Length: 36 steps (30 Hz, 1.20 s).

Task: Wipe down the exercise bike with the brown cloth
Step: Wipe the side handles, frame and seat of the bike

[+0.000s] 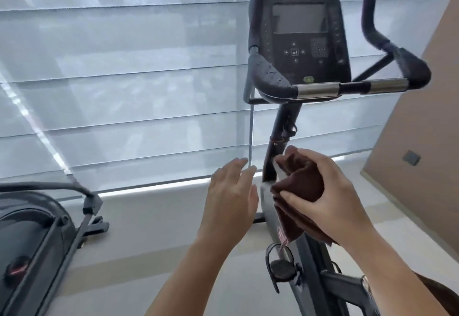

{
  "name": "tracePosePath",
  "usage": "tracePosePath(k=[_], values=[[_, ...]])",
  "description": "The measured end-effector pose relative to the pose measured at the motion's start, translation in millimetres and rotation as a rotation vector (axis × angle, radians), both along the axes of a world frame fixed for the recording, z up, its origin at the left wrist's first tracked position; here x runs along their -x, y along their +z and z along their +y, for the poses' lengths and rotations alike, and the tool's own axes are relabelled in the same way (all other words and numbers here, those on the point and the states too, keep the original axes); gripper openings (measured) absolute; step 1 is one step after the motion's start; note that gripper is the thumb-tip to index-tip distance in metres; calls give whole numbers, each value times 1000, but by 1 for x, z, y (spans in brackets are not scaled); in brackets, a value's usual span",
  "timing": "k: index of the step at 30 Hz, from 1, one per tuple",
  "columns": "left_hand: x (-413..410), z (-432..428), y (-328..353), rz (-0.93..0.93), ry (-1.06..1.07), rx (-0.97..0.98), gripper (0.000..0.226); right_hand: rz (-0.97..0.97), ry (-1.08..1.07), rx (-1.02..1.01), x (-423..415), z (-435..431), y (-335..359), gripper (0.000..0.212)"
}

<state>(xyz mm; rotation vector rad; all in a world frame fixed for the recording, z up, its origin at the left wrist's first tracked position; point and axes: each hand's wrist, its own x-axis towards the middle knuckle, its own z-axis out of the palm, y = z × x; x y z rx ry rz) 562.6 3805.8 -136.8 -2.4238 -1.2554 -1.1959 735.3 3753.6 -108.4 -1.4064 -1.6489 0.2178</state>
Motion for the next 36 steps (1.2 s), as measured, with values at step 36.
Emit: tracePosePath(k=[36], values=[[-69,367,59,-93,-414,-162,34,-477,-249,-46,-67,313,80,47]])
